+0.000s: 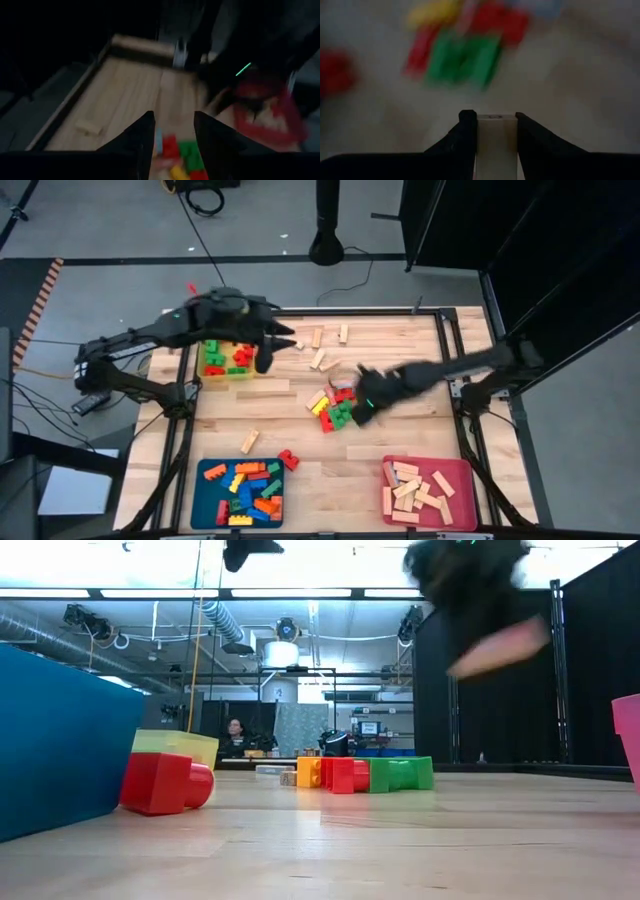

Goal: Sort blocks by size
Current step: Put the wooden block into the red bin

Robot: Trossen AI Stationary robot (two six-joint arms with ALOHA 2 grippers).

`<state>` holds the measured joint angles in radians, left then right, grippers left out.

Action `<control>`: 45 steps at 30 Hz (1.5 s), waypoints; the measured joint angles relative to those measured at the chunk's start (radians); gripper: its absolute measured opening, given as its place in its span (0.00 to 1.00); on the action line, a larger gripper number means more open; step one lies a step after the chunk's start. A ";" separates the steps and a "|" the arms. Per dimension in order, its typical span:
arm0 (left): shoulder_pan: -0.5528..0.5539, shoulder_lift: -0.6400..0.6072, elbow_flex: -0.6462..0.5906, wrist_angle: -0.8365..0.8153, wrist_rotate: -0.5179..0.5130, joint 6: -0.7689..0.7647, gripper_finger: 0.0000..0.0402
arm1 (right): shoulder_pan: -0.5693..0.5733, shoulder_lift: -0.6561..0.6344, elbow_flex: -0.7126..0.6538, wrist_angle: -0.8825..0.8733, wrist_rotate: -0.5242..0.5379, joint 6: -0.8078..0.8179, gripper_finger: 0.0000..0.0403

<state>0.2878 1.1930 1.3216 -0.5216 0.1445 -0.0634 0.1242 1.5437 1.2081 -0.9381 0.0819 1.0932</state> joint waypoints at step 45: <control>0.284 0.818 0.347 -0.541 -0.161 0.389 0.62 | 0.920 0.174 -0.002 -0.242 0.006 0.684 0.84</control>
<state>0.5723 2.0107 1.6684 -1.0623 -0.0167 0.3252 1.0447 1.7172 1.2060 -1.1800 0.0879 1.7775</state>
